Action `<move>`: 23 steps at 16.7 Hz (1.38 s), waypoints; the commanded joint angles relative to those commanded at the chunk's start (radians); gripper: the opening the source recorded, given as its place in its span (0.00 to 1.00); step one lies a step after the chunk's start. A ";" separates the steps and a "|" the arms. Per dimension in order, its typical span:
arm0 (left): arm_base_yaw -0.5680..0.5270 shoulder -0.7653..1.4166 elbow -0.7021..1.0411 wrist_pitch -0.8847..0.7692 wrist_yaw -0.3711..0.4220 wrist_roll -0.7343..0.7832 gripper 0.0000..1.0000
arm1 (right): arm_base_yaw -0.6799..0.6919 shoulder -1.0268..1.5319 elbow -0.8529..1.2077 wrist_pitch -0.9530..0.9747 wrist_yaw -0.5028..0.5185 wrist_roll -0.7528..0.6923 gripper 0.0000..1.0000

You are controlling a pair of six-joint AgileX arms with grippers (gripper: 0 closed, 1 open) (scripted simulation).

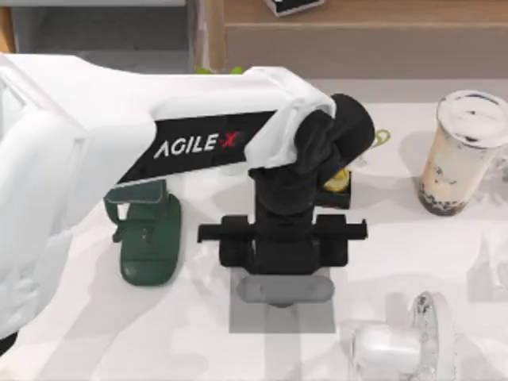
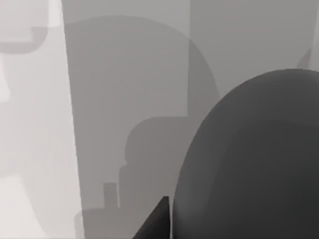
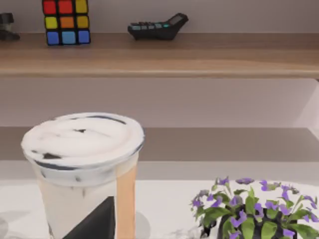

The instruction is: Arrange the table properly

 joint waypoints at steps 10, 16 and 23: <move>-0.005 0.016 -0.022 0.034 -0.002 0.000 0.08 | 0.000 0.000 0.000 0.000 0.000 0.000 1.00; -0.005 0.016 -0.022 0.034 -0.002 0.000 0.53 | 0.000 0.000 0.000 0.000 0.000 0.000 1.00; -0.005 0.016 -0.022 0.034 -0.002 0.000 1.00 | 0.000 0.000 0.000 0.000 0.000 0.000 1.00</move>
